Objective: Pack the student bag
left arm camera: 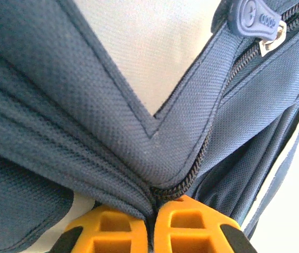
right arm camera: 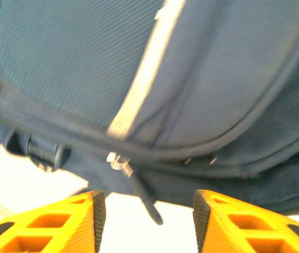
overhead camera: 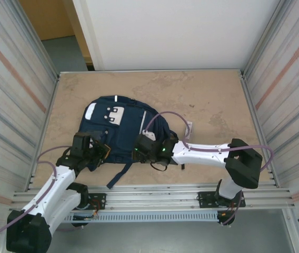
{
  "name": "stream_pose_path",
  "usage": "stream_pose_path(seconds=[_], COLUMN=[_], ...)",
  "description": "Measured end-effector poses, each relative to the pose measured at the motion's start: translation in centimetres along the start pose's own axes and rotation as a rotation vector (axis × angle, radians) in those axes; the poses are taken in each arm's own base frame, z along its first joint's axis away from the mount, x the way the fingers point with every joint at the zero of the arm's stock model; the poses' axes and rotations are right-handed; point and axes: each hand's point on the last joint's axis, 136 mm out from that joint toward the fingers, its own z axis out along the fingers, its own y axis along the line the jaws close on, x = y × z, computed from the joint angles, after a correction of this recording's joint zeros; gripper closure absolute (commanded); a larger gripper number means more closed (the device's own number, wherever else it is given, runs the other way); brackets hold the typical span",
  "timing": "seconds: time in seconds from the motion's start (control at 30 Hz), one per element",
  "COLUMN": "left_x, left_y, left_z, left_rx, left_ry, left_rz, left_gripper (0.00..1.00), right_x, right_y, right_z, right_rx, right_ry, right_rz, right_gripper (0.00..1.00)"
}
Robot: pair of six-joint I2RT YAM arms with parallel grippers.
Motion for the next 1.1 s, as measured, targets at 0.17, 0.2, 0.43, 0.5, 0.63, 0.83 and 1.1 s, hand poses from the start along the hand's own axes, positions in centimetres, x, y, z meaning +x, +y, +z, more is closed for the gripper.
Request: stream_pose_path(seconds=[0.17, 0.2, 0.43, 0.5, 0.63, 0.83, 1.1], left_x=[0.0, 0.0, 0.1, 0.1, 0.1, 0.2, 0.3], left_y=[-0.1, -0.1, -0.1, -0.1, 0.1, 0.6, 0.8], left_z=[-0.2, -0.2, -0.4, -0.3, -0.3, -0.2, -0.2], left_rx=[0.01, 0.014, 0.018, 0.017, 0.013, 0.004, 0.001], left_ry=[-0.004, -0.005, -0.007, -0.006, -0.004, -0.003, -0.002], left_rz=[-0.009, -0.011, -0.013, -0.013, -0.019, -0.022, -0.031], left_gripper=[1.0, 1.0, 1.0, 1.0, 1.0, 1.0, 1.0], right_x=[0.9, 0.8, -0.6, -0.7, 0.7, 2.0, 3.0], right_y=[2.1, 2.1, -0.7, -1.4, -1.8, -1.3, 0.2], right_z=[-1.1, -1.1, -0.2, 0.4, 1.8, 2.7, 3.5], right_rx=[-0.031, -0.025, 0.017, 0.025, 0.014, 0.023, 0.032], right_ry=[0.022, 0.021, 0.079, 0.104, 0.18, 0.219, 0.212], right_rz=[-0.192, -0.215, -0.298, -0.31, -0.341, -0.353, -0.345], right_gripper=[0.49, 0.49, 0.46, 0.48, 0.54, 0.63, 0.77])
